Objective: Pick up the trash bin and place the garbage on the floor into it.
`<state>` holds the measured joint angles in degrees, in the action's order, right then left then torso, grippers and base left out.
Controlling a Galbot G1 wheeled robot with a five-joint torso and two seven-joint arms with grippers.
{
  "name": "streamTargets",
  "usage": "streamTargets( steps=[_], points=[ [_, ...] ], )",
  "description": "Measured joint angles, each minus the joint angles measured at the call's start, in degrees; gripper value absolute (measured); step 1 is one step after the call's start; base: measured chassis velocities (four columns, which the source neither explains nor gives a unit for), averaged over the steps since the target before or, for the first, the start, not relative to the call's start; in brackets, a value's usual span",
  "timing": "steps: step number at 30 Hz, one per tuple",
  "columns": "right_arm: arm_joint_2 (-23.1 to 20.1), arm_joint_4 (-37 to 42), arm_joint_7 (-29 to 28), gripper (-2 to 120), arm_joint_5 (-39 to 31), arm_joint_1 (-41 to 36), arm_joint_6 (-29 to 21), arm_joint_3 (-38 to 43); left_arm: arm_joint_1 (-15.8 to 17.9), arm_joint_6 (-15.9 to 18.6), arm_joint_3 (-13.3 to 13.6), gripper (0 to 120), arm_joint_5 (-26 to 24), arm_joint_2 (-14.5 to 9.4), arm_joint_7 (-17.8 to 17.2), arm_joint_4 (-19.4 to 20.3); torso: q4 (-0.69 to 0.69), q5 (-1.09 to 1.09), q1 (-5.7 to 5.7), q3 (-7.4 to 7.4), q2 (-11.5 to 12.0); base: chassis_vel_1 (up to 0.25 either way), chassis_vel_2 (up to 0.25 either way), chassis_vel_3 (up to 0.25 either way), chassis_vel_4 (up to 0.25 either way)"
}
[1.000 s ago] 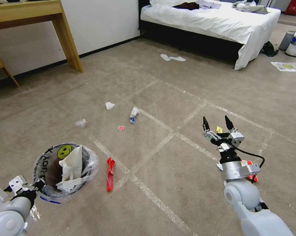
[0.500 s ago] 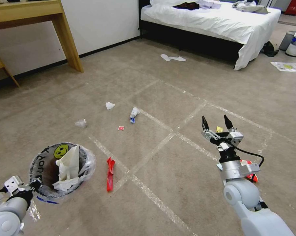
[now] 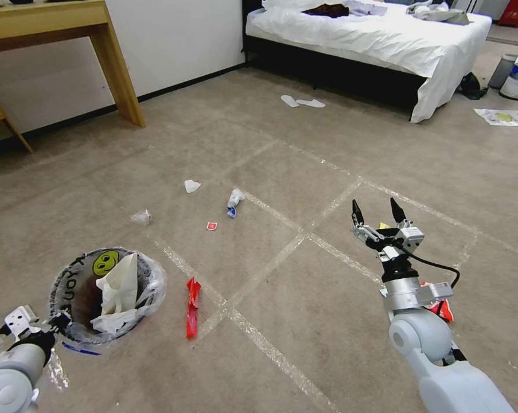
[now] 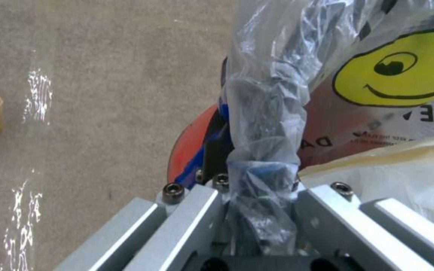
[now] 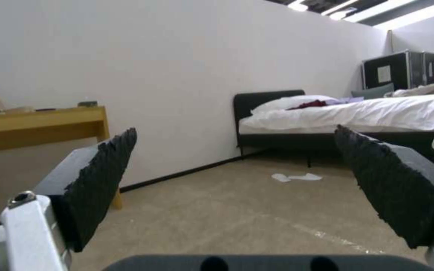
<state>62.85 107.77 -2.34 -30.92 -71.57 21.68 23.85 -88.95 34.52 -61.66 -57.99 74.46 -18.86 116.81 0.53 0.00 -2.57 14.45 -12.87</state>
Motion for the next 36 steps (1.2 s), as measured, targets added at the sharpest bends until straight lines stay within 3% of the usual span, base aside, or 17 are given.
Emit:
streamTargets(
  steps=[36],
  points=[
    [0.5, -0.6, 0.3, 100, 0.3, -0.2, 0.4, 0.4, 0.3, -0.1, 0.5, 1, 0.2, -0.2, 0.2, -0.8, 0.0, 0.0, 0.0, 0.0, 0.0, 0.0, 0.0, 0.0, 0.0]
  ],
)
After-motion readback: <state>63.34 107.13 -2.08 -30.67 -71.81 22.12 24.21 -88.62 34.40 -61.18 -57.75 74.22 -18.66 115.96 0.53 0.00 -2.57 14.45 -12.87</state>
